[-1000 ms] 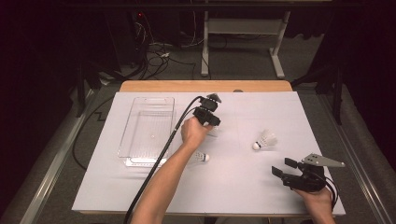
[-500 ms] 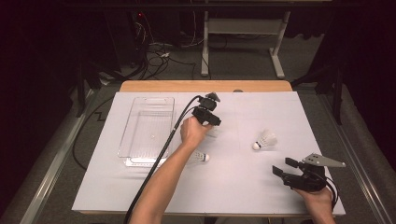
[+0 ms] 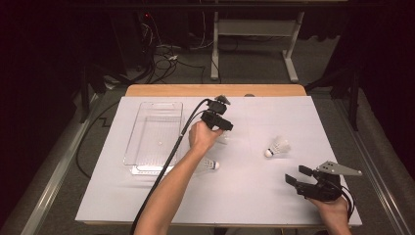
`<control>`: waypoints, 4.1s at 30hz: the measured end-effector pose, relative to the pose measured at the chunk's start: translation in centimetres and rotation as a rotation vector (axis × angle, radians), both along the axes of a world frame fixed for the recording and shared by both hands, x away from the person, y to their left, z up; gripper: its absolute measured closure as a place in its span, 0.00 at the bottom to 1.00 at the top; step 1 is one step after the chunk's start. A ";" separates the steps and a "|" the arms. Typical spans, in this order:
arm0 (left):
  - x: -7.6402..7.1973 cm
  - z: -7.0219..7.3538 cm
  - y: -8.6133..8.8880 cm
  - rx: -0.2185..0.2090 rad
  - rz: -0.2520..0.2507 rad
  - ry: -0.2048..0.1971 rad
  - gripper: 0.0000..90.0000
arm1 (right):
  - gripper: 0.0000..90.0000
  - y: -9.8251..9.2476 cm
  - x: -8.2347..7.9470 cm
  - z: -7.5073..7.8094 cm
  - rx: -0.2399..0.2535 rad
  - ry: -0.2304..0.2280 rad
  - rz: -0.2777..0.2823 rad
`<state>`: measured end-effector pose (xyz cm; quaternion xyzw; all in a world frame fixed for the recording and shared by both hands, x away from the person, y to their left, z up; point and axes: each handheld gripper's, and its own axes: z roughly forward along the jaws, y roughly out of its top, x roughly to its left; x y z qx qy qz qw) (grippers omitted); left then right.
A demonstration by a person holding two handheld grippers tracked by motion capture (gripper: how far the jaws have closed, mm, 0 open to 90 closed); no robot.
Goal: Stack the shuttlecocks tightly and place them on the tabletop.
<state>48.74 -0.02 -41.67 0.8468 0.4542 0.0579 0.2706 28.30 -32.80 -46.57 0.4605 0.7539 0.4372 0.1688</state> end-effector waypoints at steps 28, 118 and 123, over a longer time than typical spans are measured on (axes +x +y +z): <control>-2.3 2.8 2.1 -0.039 -0.016 -0.031 0.37 | 0.33 0.2 0.2 -0.1 -0.011 0.005 -0.002; -10.3 3.0 7.0 -0.051 -0.089 -0.074 0.38 | 0.33 0.1 0.0 0.0 -0.011 -0.001 -0.019; -10.6 2.5 7.8 -0.058 -0.079 -0.068 0.38 | 0.33 0.3 0.0 0.0 -0.014 0.003 -0.014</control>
